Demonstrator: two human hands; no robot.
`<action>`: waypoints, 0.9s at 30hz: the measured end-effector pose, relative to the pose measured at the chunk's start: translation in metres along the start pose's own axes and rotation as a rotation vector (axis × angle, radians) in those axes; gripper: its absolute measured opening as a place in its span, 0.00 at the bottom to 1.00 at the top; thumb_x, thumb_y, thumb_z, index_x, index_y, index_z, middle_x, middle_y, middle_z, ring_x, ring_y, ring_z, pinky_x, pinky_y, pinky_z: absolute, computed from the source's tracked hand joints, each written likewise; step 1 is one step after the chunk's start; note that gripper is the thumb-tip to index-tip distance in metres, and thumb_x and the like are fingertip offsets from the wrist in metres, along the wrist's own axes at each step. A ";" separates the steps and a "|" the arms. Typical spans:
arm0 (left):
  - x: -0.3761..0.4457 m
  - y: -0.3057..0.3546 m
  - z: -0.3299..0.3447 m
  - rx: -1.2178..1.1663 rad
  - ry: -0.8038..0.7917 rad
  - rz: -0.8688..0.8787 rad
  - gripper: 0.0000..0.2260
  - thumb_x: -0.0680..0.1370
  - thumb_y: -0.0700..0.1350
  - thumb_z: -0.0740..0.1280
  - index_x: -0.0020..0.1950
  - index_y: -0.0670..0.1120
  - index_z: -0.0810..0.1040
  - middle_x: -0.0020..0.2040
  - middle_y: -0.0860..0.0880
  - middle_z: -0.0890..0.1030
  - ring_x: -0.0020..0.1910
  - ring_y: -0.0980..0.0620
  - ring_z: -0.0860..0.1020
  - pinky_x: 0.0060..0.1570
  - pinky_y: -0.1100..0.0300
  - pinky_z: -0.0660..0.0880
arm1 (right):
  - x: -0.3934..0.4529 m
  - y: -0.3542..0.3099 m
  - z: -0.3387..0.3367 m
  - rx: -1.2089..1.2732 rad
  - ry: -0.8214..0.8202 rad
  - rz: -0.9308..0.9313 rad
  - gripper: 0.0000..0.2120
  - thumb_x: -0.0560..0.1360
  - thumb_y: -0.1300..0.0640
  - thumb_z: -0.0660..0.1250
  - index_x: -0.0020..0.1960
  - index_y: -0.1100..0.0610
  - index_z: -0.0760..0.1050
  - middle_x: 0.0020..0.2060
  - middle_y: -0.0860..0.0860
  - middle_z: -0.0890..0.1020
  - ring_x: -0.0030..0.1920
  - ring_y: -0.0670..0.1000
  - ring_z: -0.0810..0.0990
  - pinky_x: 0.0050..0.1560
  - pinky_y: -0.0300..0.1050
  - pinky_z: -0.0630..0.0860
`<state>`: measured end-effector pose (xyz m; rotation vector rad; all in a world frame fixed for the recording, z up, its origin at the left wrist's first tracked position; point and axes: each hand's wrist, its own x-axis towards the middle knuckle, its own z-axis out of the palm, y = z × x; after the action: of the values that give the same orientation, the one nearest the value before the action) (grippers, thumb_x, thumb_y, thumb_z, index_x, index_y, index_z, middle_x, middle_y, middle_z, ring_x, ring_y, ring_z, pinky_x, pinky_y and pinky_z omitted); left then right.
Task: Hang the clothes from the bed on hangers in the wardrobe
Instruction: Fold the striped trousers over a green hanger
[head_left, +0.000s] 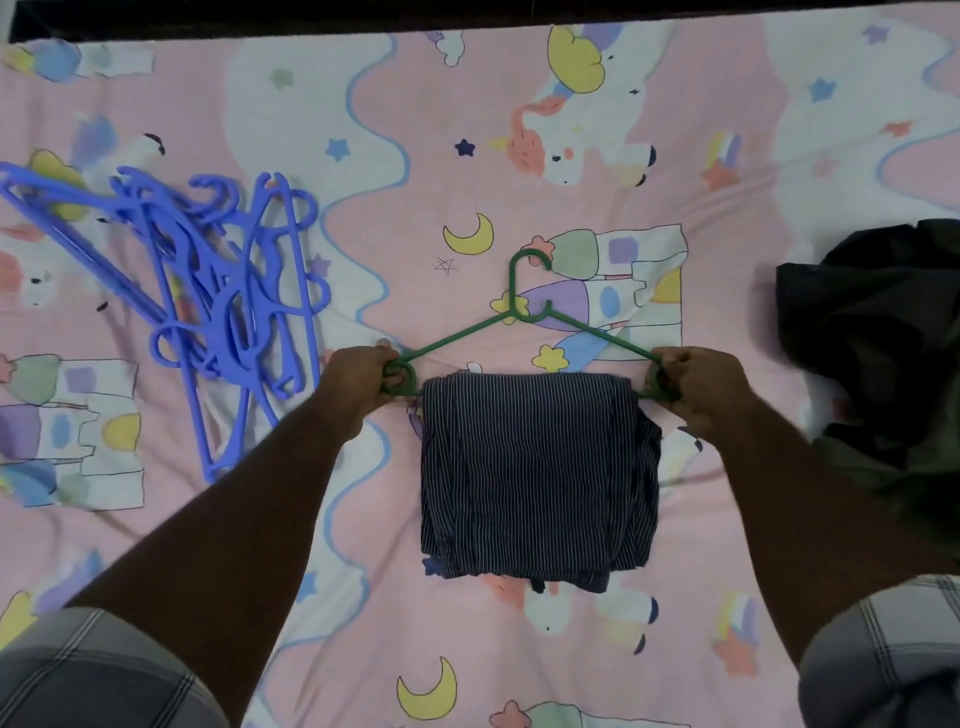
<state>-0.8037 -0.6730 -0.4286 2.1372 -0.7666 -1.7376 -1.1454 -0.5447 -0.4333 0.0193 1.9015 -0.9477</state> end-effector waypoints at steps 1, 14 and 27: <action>0.003 -0.001 0.002 -0.003 -0.001 0.009 0.08 0.81 0.44 0.67 0.55 0.40 0.79 0.46 0.43 0.80 0.37 0.52 0.80 0.27 0.65 0.76 | 0.003 0.000 -0.003 0.006 0.004 0.006 0.09 0.81 0.68 0.62 0.48 0.61 0.80 0.46 0.60 0.79 0.45 0.56 0.79 0.45 0.50 0.82; -0.015 0.017 -0.007 -0.250 -0.108 -0.009 0.08 0.80 0.41 0.68 0.57 0.41 0.79 0.48 0.44 0.80 0.42 0.48 0.81 0.48 0.56 0.80 | -0.012 -0.021 -0.010 0.140 -0.034 -0.083 0.09 0.83 0.66 0.60 0.47 0.61 0.77 0.39 0.57 0.77 0.37 0.53 0.76 0.47 0.49 0.81; -0.141 0.090 -0.052 -0.536 -0.185 0.164 0.10 0.83 0.46 0.64 0.51 0.39 0.79 0.48 0.43 0.82 0.42 0.49 0.82 0.50 0.57 0.79 | -0.113 -0.119 -0.046 0.267 -0.213 -0.255 0.07 0.83 0.65 0.58 0.57 0.64 0.75 0.37 0.57 0.77 0.36 0.53 0.77 0.48 0.49 0.78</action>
<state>-0.7929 -0.6730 -0.2538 1.5365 -0.4332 -1.8139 -1.1668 -0.5577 -0.2653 -0.1634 1.5955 -1.3183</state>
